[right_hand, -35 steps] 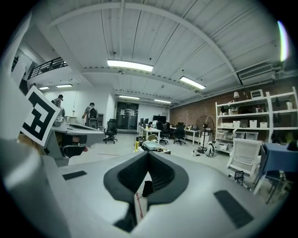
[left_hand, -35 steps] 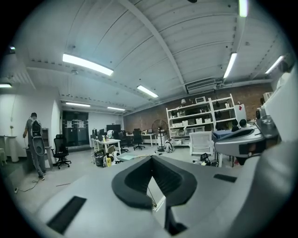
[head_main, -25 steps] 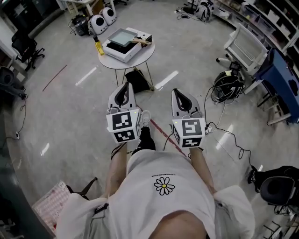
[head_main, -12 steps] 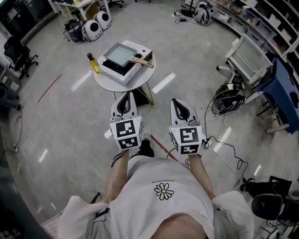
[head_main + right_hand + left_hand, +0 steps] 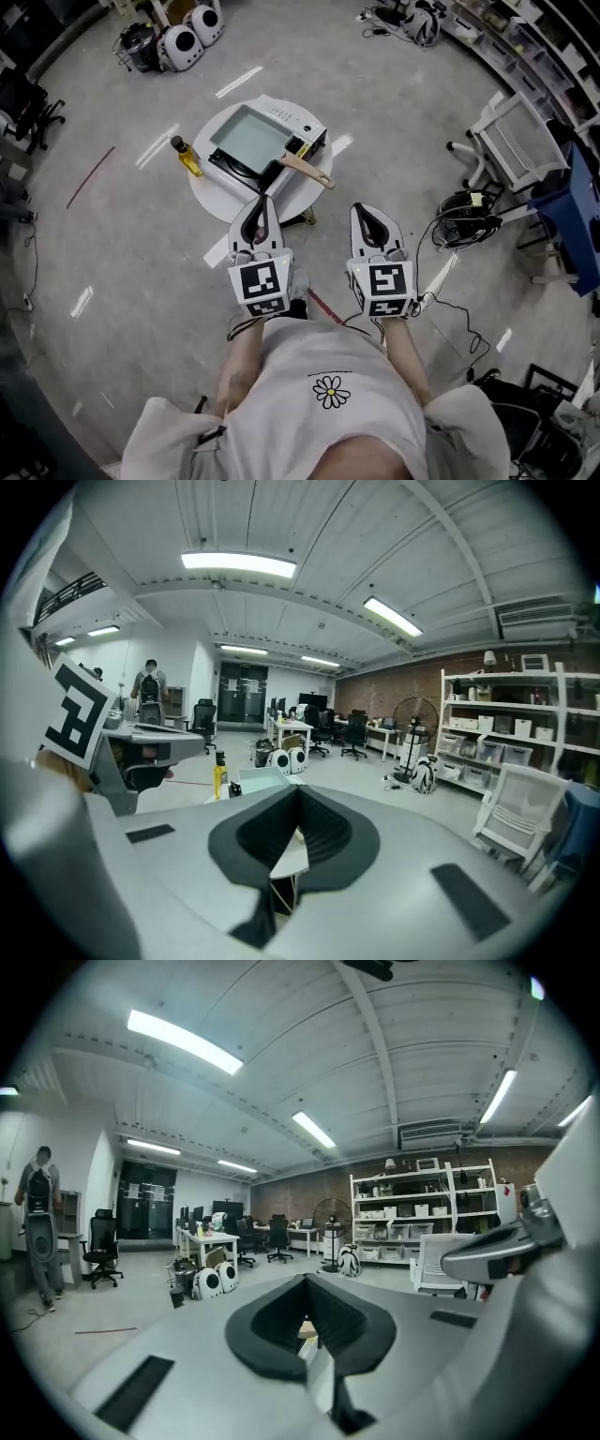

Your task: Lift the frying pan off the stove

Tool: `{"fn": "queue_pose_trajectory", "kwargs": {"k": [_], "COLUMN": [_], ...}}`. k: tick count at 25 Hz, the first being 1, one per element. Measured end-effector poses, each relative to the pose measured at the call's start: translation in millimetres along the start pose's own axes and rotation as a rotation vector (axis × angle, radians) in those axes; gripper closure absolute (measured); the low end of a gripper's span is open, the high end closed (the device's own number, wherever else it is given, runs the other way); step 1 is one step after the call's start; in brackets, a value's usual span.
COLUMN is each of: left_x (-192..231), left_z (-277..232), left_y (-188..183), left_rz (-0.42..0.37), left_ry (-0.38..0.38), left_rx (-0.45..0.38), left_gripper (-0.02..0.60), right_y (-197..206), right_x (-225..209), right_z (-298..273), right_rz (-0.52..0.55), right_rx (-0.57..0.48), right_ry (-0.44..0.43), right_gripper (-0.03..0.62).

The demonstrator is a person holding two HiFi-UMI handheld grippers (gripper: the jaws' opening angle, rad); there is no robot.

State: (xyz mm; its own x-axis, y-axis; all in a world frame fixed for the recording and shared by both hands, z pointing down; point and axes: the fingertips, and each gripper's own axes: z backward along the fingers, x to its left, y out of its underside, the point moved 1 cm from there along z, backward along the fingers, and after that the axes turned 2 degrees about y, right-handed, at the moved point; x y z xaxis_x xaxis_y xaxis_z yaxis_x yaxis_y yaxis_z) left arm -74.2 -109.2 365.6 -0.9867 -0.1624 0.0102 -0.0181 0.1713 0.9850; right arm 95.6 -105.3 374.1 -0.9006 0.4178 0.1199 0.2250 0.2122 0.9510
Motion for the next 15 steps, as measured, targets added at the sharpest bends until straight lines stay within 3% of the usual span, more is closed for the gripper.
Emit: {"fn": "queue_pose_trajectory", "kwargs": {"k": [5,15], "left_x": [32.5,62.0], "left_z": [-47.8,-79.8], "left_y": [5.0,9.2], "left_rz": [0.046,0.047], "left_ry": [-0.028,-0.099], "left_rx": [0.027,0.056], "left_gripper": [0.583,0.583], "right_y": [-4.1,-2.2], "right_x": [1.1,3.0], "right_z": [-56.0,-108.5], "right_rz": [-0.013,-0.049], "right_rx": [0.024,0.048], "right_ry": [-0.019,-0.086], "right_gripper": [0.595,0.595]}}
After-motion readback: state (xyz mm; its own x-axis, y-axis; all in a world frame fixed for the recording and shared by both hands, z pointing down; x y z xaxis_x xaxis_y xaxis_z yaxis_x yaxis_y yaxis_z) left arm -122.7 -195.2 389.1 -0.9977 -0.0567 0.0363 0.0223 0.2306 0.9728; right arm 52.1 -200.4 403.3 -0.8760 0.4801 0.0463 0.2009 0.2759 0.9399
